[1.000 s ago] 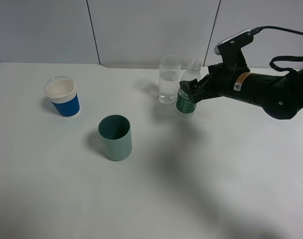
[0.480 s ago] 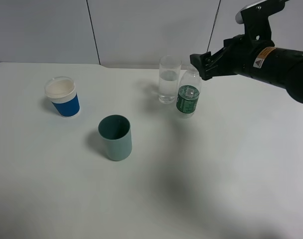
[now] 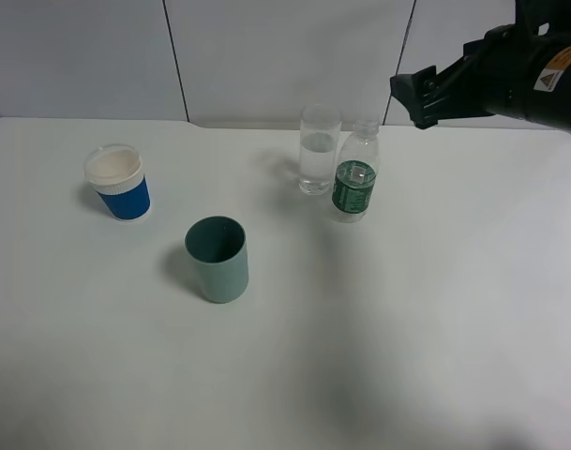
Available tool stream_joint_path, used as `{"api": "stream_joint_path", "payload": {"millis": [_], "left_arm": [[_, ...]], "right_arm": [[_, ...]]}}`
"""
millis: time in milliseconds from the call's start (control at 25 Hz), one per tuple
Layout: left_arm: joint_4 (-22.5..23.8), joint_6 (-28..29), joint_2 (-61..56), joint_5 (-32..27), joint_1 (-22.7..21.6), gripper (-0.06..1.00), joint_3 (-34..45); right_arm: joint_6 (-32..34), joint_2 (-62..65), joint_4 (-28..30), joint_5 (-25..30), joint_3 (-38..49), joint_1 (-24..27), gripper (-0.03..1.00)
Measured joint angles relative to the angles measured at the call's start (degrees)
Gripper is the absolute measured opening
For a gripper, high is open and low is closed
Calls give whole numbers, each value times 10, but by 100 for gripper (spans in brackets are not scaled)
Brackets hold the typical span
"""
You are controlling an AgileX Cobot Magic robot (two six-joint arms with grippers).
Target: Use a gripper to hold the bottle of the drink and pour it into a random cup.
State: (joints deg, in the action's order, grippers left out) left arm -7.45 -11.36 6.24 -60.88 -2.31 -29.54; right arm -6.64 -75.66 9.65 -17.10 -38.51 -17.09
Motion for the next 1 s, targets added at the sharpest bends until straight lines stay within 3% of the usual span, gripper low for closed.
{"api": "stream_joint_path", "payload": {"millis": [720,1000], "left_arm": [[0,0,0,0,0,99,0],[0,0,0,0,0,99,0]], "right_arm": [[-14,227,-23,138,0,116,88],[-68,318,-97,186,0,120,88]]}}
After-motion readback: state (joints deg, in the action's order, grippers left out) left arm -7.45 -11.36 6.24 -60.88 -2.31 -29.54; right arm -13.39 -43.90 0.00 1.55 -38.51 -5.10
